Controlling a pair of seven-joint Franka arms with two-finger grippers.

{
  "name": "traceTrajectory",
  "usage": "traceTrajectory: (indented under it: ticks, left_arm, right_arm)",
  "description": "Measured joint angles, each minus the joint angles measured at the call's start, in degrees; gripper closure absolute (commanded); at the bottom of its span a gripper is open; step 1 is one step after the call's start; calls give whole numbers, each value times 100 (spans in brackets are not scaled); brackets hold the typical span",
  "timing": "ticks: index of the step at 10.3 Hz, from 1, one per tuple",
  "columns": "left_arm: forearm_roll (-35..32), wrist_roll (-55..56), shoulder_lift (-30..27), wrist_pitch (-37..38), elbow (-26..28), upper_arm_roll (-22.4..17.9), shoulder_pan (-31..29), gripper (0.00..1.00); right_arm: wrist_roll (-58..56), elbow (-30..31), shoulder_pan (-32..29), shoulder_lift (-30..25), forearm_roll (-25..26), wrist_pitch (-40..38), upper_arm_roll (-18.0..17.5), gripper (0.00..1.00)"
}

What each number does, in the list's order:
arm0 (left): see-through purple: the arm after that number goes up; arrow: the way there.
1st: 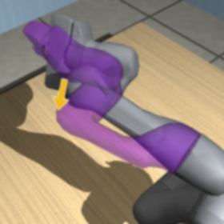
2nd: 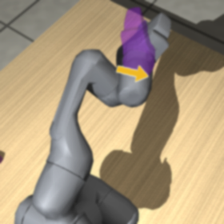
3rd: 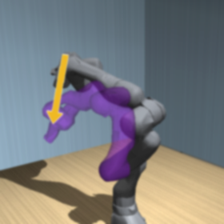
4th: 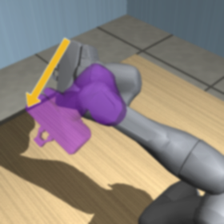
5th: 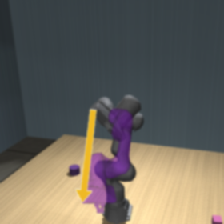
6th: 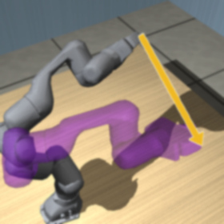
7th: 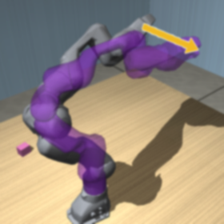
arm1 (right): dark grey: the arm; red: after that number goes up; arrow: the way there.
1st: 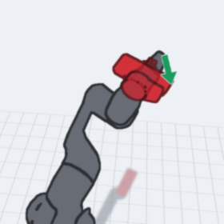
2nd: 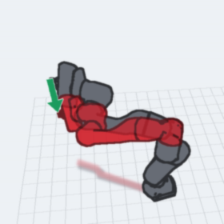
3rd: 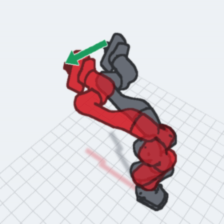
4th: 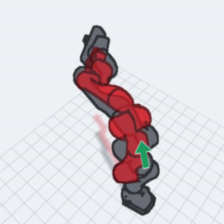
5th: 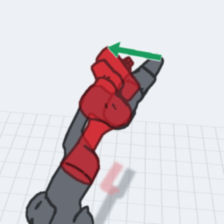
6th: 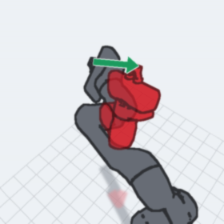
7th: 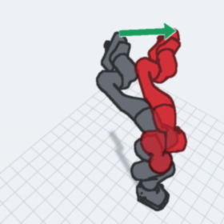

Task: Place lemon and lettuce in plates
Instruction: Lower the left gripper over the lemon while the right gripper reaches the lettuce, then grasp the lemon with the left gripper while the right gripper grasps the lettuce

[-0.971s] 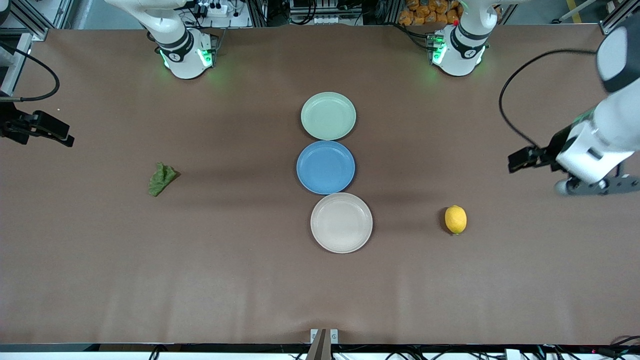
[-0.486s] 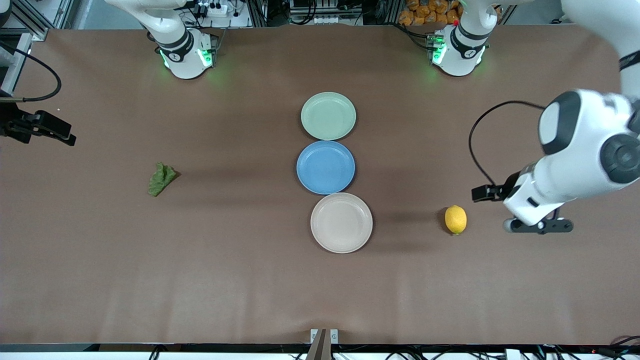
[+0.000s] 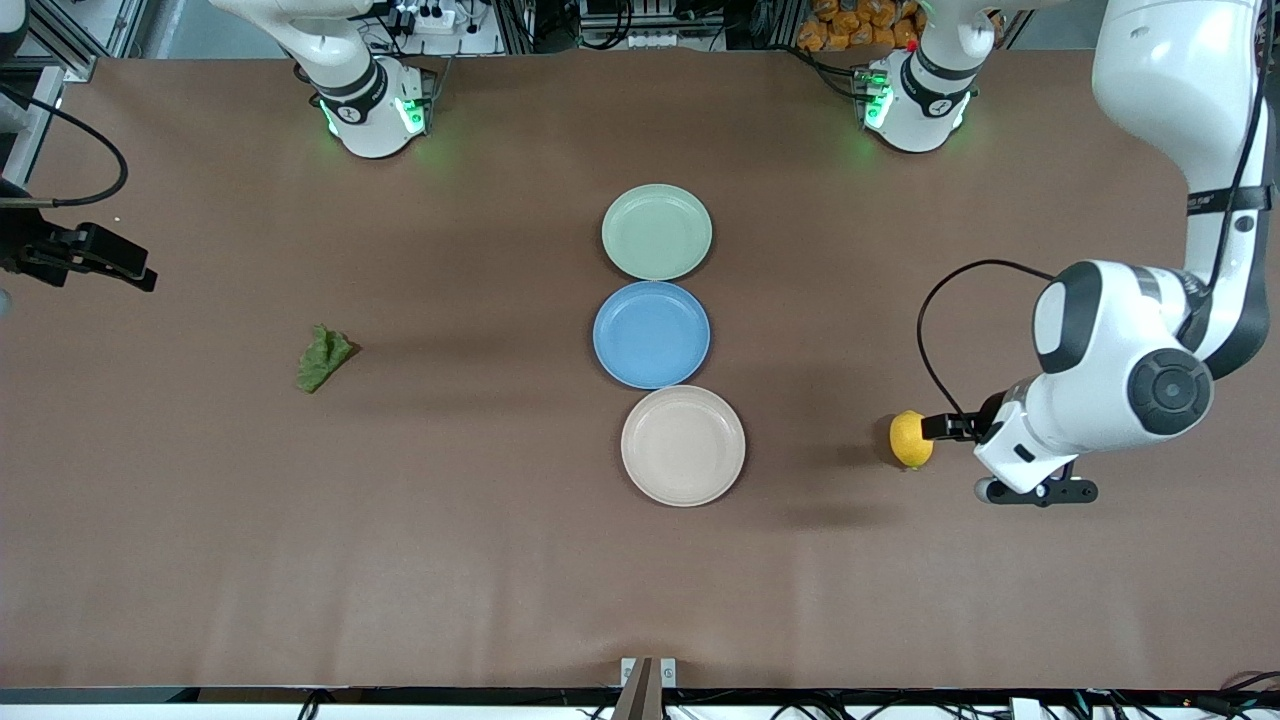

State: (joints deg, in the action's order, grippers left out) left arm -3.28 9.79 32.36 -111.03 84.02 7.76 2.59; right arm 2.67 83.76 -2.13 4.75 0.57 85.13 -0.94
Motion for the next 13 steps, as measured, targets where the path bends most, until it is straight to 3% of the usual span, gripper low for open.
traceTrajectory:
  ticks: [3, 7, 13]
  left_arm:
    - [-219, 0, 239, -442, -6, -3, 46, 0]
    - [-317, -2, 553, -1186, -27, -22, 33, 0]
    - [-317, -2, 928, -1878, -75, 32, 140, 0]
  right_arm:
    - [0, 517, -1, -89, 0, 571, 0, 0]
    - [0, 1898, -3, -299, 0, 1702, -1, 0]
    - [0, 4275, -28, -409, 0, 4622, -1, 0]
